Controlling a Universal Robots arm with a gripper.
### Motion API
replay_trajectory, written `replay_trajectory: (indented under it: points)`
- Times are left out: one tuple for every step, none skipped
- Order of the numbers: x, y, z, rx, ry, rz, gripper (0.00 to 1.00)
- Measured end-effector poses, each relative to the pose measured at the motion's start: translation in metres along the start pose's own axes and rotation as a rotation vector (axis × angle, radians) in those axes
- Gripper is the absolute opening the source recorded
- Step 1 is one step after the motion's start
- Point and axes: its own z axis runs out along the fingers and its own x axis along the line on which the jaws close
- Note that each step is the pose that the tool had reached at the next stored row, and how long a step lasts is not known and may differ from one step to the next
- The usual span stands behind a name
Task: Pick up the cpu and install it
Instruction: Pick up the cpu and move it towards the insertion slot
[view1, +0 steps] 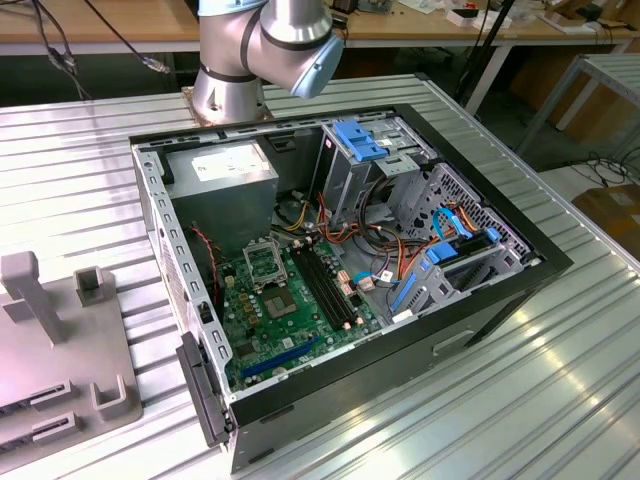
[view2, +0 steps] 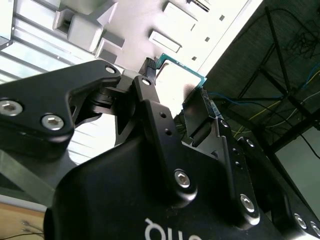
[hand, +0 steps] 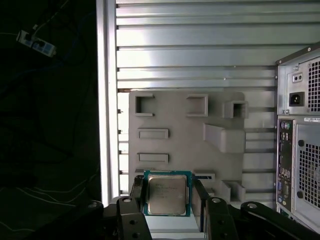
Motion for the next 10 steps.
replay_trajectory:
  points:
    - [-0.0006,0.0,0.0,-0.0001,0.0,0.0,0.47]
    - [-0.0012,0.0,0.0,-0.0001,-0.0001,0.0,0.47]
    - [-0.0017,0.0001,0.0,-0.0001,0.0,0.0,0.47]
    - [-0.0022,0.0001,0.0,0.0,0.0,0.0,0.47]
    - [-0.0026,0.0001,-0.0001,0.0,0.0,0.0,0.47]
    - [-0.0032,0.0001,-0.0001,-0.0001,-0.0001,0.0,0.47]
    - [-0.0037,0.0001,-0.0001,-0.0001,0.0,0.0,0.47]
    - [-0.0042,0.0001,-0.0001,-0.0001,-0.0001,0.0,0.47]
    - [-0.0048,0.0001,-0.0001,0.0,0.0,0.0,0.47]
    - [-0.0053,0.0001,-0.0002,0.0,0.0,0.0,0.47]
